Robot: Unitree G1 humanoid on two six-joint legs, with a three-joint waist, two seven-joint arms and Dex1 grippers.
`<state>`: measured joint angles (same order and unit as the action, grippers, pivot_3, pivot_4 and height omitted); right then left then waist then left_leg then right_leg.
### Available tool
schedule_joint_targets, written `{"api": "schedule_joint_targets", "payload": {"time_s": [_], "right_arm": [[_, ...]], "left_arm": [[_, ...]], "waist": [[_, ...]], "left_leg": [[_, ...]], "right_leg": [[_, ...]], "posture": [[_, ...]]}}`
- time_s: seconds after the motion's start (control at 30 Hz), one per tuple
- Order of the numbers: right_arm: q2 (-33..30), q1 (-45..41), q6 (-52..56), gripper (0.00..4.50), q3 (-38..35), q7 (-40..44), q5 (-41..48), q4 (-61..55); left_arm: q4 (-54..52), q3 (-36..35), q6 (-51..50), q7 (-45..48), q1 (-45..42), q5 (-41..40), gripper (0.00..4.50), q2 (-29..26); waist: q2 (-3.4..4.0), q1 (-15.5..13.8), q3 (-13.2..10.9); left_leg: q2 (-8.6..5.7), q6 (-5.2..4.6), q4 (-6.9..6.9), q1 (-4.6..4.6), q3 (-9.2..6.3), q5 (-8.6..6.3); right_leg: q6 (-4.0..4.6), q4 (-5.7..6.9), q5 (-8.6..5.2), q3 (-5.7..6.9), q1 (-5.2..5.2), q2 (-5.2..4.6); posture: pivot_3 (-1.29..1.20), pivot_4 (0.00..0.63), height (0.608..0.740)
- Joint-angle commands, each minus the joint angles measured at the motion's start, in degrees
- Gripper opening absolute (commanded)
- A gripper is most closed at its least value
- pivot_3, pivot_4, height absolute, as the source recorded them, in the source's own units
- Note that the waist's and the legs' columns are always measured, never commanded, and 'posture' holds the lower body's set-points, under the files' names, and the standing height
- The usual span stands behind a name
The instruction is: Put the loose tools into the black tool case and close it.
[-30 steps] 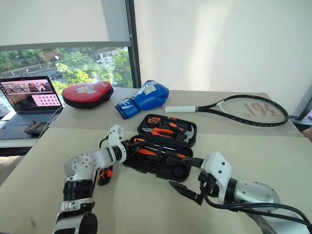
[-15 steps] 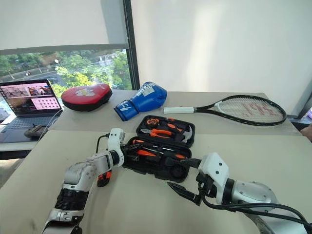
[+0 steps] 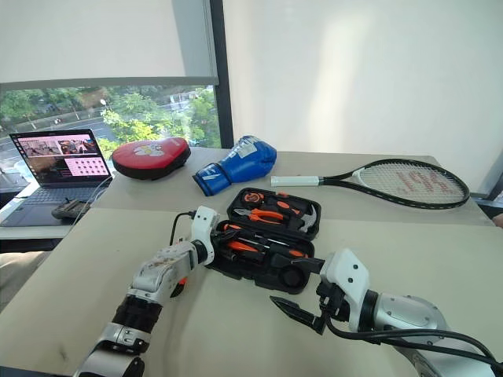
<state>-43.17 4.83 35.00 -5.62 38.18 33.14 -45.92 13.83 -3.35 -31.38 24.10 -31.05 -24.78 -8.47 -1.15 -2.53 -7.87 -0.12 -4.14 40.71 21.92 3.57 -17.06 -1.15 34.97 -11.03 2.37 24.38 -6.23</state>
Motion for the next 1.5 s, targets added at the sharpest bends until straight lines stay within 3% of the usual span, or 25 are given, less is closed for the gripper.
{"api": "schedule_joint_targets", "payload": {"time_s": [0.03, 0.17, 0.4, 0.43, 0.63, 0.87, 0.9, 1.1, 1.17, 1.27, 1.43, 1.5], "right_arm": [[-0.3, -0.8, -0.4, 4.50, -2.1, -0.1, 0.9, -1.5], [0.1, -2.7, -1.4, 4.50, -0.9, 1.0, 0.9, 0.4], [0.3, -6.1, -2.8, 4.50, 1.0, 4.1, 0.6, 4.5], [0.3, -6.5, -2.9, 4.50, 0.9, 4.5, 0.7, 5.0], [-0.7, -7.4, -2.8, 4.50, 0.1, 6.8, 1.1, 6.2], [-3.2, -7.5, -0.8, 4.50, -2.6, 7.5, 3.0, 5.1], [-3.5, -7.3, -0.6, 4.50, -3.0, 7.4, 3.3, 4.9], [-4.2, -5.1, 0.8, 4.50, -5.3, 5.9, 4.2, 2.8], [-4.0, -4.6, 1.0, 4.50, -5.5, 5.3, 4.4, 2.3], [-3.3, -3.6, 1.0, 4.50, -5.4, 3.8, 4.0, 1.5], [-2.5, -1.9, 0.3, 4.50, -5.2, 2.3, 3.3, 0.9], [-1.9, -1.3, 0.1, 4.50, -5.1, 1.5, 2.9, 0.5]], "left_arm": [[-11.1, -10.1, -4.9, -1.6, -2.0, -8.5, 0.58, -4.2], [-20.7, -16.5, -16.0, -6.3, -0.2, -14.2, 1.81, -10.7], [-39.0, -18.1, -35.5, -17.2, 11.4, -14.9, 4.31, -17.6], [-41.4, -18.5, -39.2, -19.8, 13.3, -14.6, 4.41, -16.8], [-47.8, -17.4, -48.9, -26.6, 18.8, -11.8, 4.41, -11.7], [-45.5, -15.9, -48.3, -29.3, 23.4, -6.3, 4.41, -7.3], [-45.3, -15.5, -47.7, -28.8, 23.8, -6.0, 3.88, -6.9], [-43.4, -14.4, -39.5, -25.7, 26.4, -4.1, 1.76, -5.5], [-42.1, -16.2, -34.2, -24.1, 26.1, -4.5, 1.63, -4.4], [-41.1, -17.3, -22.2, -16.7, 23.0, -5.8, 1.63, -5.6], [-31.7, -14.1, -11.3, -2.4, 12.5, -7.3, 1.63, -10.6], [-26.6, -7.4, -9.3, 12.1, 7.3, -7.2, 1.63, -17.1]], "waist": [[-0.43, 0.5, -0.3], [-0.48, 1.5, -0.3], [-0.62, 1.5, -0.5], [-0.70, 1.5, -0.5], [-0.81, 0.7, -0.6], [-0.57, 0.6, -0.5], [-0.55, 0.6, -0.5], [-0.20, 0.4, -0.3], [-0.14, 0.2, -0.3], [-0.22, 0.0, -0.3], [-0.65, -0.3, -0.6], [-0.67, -0.2, -0.6]], "left_leg": [[0.04, 0.09, 0.01, 0.29, -0.07, 0.07], [0.08, 0.79, -0.03, 0.75, -0.12, 0.46], [-0.06, 0.39, -0.06, 0.77, -0.07, 0.19], [-0.06, 0.38, -0.04, 0.77, -0.07, 0.18], [-0.04, 0.54, -0.04, 0.73, -0.14, 0.22], [0.01, 0.34, -0.21, 0.24, -0.11, 0.07], [0.01, 0.34, -0.32, 0.07, -0.10, 0.07], [0.00, 0.36, -0.72, -0.42, -0.09, 0.08], [0.00, 0.40, -0.77, -0.47, -0.09, 0.11], [0.00, 0.46, -0.77, -0.44, -0.10, 0.19], [0.00, 0.42, -0.62, -0.04, -0.17, 0.37], [-0.03, 0.37, -0.55, 0.11, -0.13, 0.36]], "right_leg": [[0.13, 0.02, 0.08, 0.03, 0.29, 0.08], [0.28, 0.04, 0.15, 0.02, 0.80, 0.54], [0.05, -0.11, 0.00, 0.04, 0.67, 0.60], [0.05, -0.10, 0.00, 0.02, 0.65, 0.58], [0.10, 0.01, 0.03, 0.00, 0.66, 0.55], [0.35, 0.02, 0.03, -0.10, 0.38, 0.40], [0.41, 0.02, 0.00, -0.07, 0.26, 0.27], [0.52, -0.05, -0.09, -0.05, -0.08, 0.20], [0.69, -0.04, -0.20, -0.04, -0.10, 0.19], [0.89, -0.04, -0.32, -0.01, -0.09, 0.16], [0.94, -0.02, -0.31, 0.18, 0.08, 0.29], [0.81, -0.06, -0.22, 0.25, 0.17, 0.61]], "posture": [[0.00, 0.150, 0.740], [0.00, 0.150, 0.740], [0.00, 0.150, 0.740], [0.00, 0.150, 0.740], [0.00, 0.150, 0.740], [0.00, 0.150, 0.740], [0.00, 0.150, 0.740], [0.00, 0.150, 0.740], [0.00, 0.150, 0.740], [0.00, 0.150, 0.740], [0.00, 0.150, 0.740], [0.00, 0.150, 0.740]]}}
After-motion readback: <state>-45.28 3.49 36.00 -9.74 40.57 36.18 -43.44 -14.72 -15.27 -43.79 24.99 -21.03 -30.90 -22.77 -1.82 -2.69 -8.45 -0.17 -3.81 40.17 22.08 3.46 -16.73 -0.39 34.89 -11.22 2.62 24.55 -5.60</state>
